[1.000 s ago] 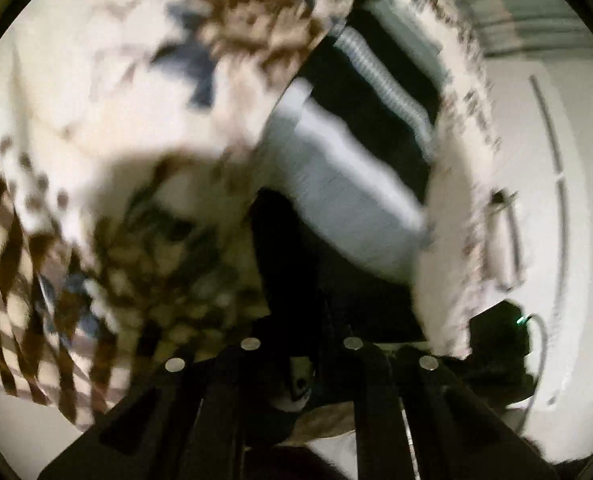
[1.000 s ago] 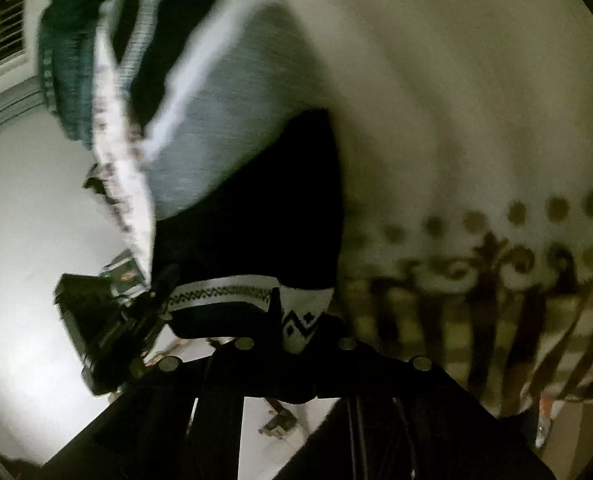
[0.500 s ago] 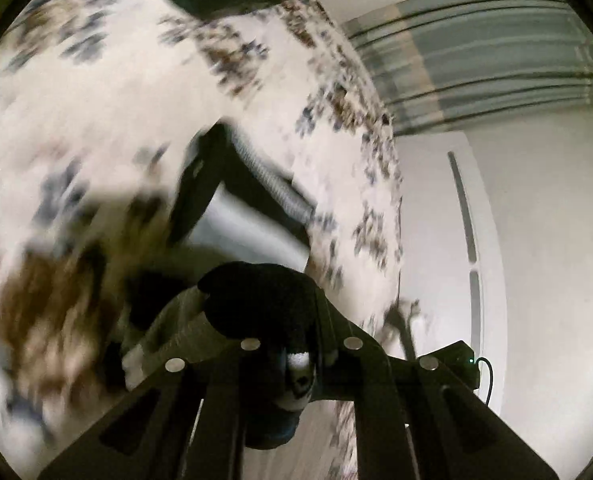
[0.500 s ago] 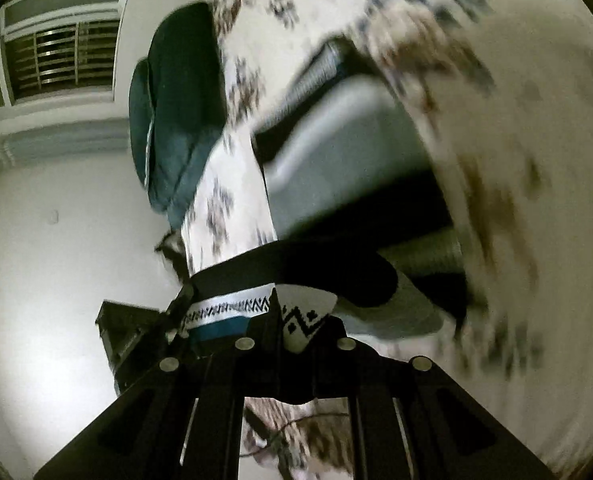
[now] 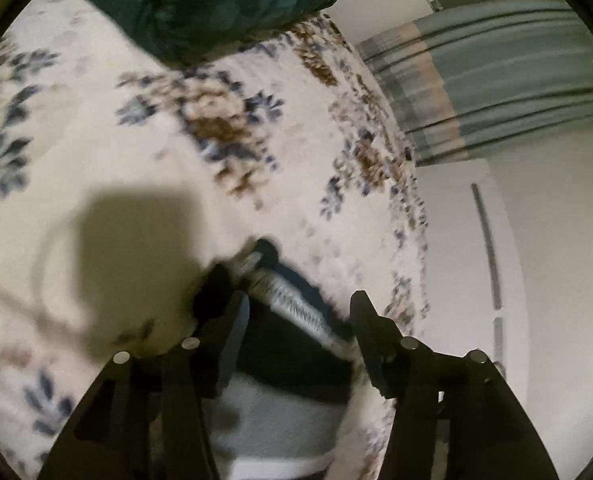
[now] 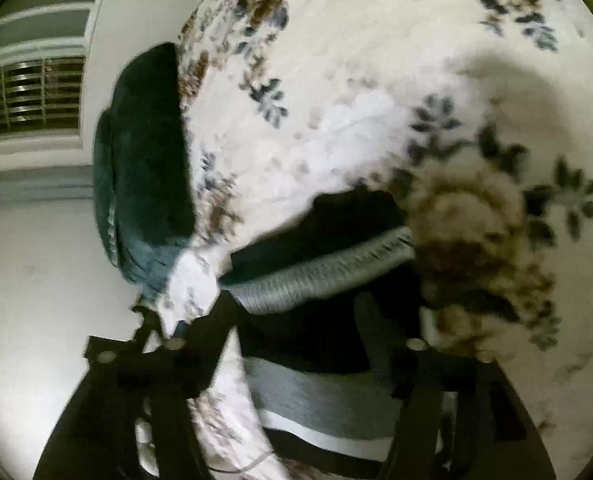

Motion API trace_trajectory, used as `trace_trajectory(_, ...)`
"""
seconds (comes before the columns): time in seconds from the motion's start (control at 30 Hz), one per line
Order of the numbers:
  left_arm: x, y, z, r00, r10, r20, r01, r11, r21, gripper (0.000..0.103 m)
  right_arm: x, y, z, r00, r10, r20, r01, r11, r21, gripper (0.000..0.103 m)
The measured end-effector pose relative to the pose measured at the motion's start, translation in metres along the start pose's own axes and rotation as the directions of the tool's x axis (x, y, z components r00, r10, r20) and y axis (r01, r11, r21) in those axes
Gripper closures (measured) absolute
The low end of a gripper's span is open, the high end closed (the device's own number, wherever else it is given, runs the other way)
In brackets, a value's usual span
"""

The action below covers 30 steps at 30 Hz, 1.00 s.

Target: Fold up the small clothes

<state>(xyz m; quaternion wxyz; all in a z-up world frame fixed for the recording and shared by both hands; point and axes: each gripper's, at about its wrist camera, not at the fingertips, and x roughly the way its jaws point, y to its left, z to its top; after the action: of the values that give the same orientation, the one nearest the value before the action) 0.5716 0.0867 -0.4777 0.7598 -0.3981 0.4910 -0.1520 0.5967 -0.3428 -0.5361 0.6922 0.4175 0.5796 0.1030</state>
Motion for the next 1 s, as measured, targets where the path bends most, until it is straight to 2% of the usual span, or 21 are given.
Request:
trace_trajectory(0.1,-0.020,0.015,-0.040,0.999,0.035,-0.008,-0.035,0.999,-0.007,0.052,-0.005,-0.015,-0.017,0.997,-0.066,-0.034,0.064,0.997,-0.048,0.028)
trace_trajectory(0.17,-0.035,0.027,-0.081,0.998,0.052,-0.020,-0.053,0.998,-0.026,0.052,-0.008,-0.027,-0.024,0.993,-0.100,-0.066,0.095,0.993,-0.076,0.024)
trace_trajectory(0.3,-0.054,0.043,-0.152,0.998,0.057,-0.035,-0.061,0.993,-0.106,0.047,0.000,-0.042,-0.022,0.980,-0.133,-0.147,0.111,0.983,-0.149,0.014)
trace_trajectory(0.37,-0.055,0.052,-0.187,1.000,0.010,-0.029,-0.015,0.983,-0.185,0.047,0.012,-0.045,-0.012,0.968,-0.144,-0.208,0.101,0.973,-0.205,0.010)
trace_trajectory(0.43,-0.047,0.062,-0.220,1.000,-0.029,0.006,0.029,0.962,-0.273,0.047,0.028,-0.046,0.002,0.954,-0.155,-0.259,0.090,0.965,-0.247,0.008)
trace_trajectory(0.5,-0.030,0.066,-0.239,0.999,-0.047,0.017,0.050,0.947,-0.318,0.047,0.047,-0.045,0.018,0.938,-0.141,-0.316,0.047,0.956,-0.290,0.003)
trace_trajectory(0.6,-0.005,0.064,-0.247,0.997,-0.058,0.044,0.070,0.942,-0.327,0.047,0.079,-0.046,0.039,0.911,-0.098,-0.400,-0.026,0.955,-0.294,0.002)
trace_trajectory(0.73,0.028,0.068,-0.230,0.992,-0.074,0.103,0.106,0.927,-0.361,0.046,0.128,-0.043,0.055,0.864,-0.074,-0.498,-0.090,0.951,-0.296,0.001)
trace_trajectory(0.8,0.039,0.073,-0.221,0.990,-0.070,0.125,0.115,0.910,-0.397,0.042,0.144,-0.038,0.058,0.854,-0.050,-0.518,-0.119,0.950,-0.288,0.000)
trace_trajectory(0.93,0.047,0.079,-0.208,0.980,-0.057,0.191,0.141,0.873,-0.466,0.042,0.163,-0.024,0.061,0.843,0.000,-0.538,-0.179,0.943,-0.281,0.000)
trace_trajectory(0.97,0.045,0.076,-0.204,0.979,-0.047,0.197,0.137,0.872,-0.469,0.046,0.167,-0.021,0.060,0.847,0.002,-0.532,-0.182,0.941,-0.286,0.001)
trace_trajectory(1.0,0.042,0.072,-0.199,0.979,-0.032,0.200,0.123,0.878,-0.463,0.062,0.168,-0.020,0.059,0.850,0.006,-0.526,-0.185,0.940,-0.287,0.005)
